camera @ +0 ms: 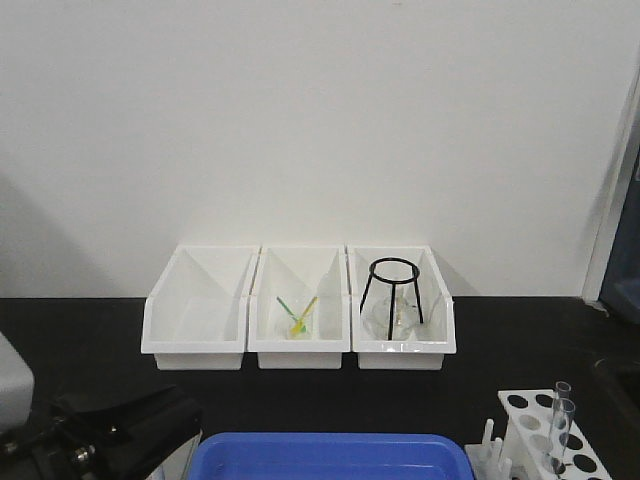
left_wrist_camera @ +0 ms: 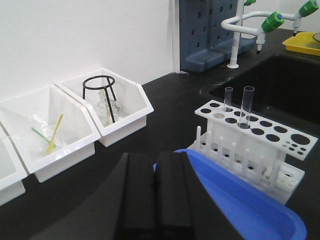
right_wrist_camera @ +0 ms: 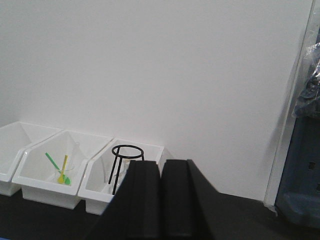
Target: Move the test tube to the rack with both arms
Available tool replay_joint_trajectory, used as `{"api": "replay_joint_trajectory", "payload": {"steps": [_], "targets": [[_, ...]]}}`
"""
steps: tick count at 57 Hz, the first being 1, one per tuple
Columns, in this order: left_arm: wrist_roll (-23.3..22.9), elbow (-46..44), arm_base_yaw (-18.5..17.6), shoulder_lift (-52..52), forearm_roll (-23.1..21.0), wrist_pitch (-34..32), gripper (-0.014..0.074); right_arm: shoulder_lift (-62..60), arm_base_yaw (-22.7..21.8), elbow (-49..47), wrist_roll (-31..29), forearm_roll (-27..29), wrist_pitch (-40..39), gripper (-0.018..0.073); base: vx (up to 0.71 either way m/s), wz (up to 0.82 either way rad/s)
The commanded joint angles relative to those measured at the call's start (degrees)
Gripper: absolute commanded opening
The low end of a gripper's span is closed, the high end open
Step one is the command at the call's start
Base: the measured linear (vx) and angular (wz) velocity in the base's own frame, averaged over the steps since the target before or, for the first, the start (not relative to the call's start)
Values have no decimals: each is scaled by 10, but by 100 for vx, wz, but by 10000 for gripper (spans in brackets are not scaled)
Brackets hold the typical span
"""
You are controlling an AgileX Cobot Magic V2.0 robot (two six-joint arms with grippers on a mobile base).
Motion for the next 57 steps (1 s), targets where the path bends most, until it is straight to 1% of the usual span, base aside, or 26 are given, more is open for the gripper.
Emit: {"api": "replay_joint_trajectory", "payload": {"steps": [1, 4, 6, 8, 10, 11, 12, 13, 14, 15, 16, 17, 18, 20, 21, 22, 23, 25, 28, 32, 34, 43, 48, 51, 53, 57], "targets": [[-3, -16, -4, -9, -5, -35, -7, 1, -4, -16, -2, 7, -27, -11, 0, 0], [-1, -16, -4, -9, -10, -47, -7, 1, -4, -16, -2, 7, -27, -11, 0, 0], [11, -16, -4, -9, -23, -49, -7, 1, -4, -16, -2, 7, -27, -11, 0, 0], [35, -16, -4, -9, -48, -49, -7, 1, -4, -16, -2, 7, -27, -11, 0, 0], [71, -16, -4, -9, -98, -46, -7, 1, -4, -16, -2, 7, -27, -11, 0, 0], [98, -16, -4, -9, -119, -42, -7, 1, -4, -16, -2, 7, -27, -11, 0, 0], [119, -16, -4, -9, -155, -40, -7, 1, -4, -16, -2, 7, -27, -11, 0, 0], [151, -16, -4, -9, -180, -38, -7, 1, -4, -16, -2, 7, -27, -11, 0, 0], [175, -16, -4, -9, -220, -38, -7, 1, -4, -16, -2, 7, -27, -11, 0, 0], [214, -16, -4, -9, -246, -38, -7, 1, -4, -16, -2, 7, -27, -11, 0, 0], [241, -16, -4, -9, -287, -38, -7, 1, -4, -16, -2, 7, -27, -11, 0, 0], [282, -16, -4, -9, -314, -38, -7, 1, -4, -16, -2, 7, -27, -11, 0, 0], [322, -16, -4, -9, -354, -40, -7, 1, -4, -16, -2, 7, -27, -11, 0, 0], [387, -16, -4, -9, -417, -45, -7, 1, -4, -16, -2, 7, -27, -11, 0, 0], [412, -16, -4, -9, -441, -47, -7, 1, -4, -16, -2, 7, -27, -11, 0, 0], [457, -16, -4, -9, -485, -51, -7, 1, -4, -16, -2, 7, -27, -11, 0, 0], [488, -16, -4, -9, -513, -55, -7, 1, -4, -16, -2, 7, -27, -11, 0, 0], [529, -16, -4, -9, -551, -60, -7, 1, -4, -16, -2, 7, -27, -11, 0, 0], [570, -16, -4, -9, -593, -64, -7, 1, -4, -16, -2, 7, -27, -11, 0, 0], [592, -16, -4, -9, -622, -66, -7, 1, -4, -16, -2, 7, -27, -11, 0, 0], [598, -16, -4, -9, -625, -68, -7, 1, -4, -16, -2, 7, -27, -11, 0, 0], [606, -15, -4, -8, -614, -68, -7, 1, -4, -16, -2, 7, -27, -11, 0, 0], [640, -7, -2, -9, -614, -68, -7, 1, -4, -16, -2, 7, -26, -11, 0, 0], [658, 8, 14, -10, -617, -72, -7, 1, -4, -16, -2, 7, -27, -11, 0, 0], [657, 18, 25, -17, -623, -74, -7, 1, -4, -16, -2, 7, -27, -11, 0, 0], [657, 59, 61, -39, -643, -75, -7, 1, -4, -16, -2, 7, -26, -11, 0, 0]]}}
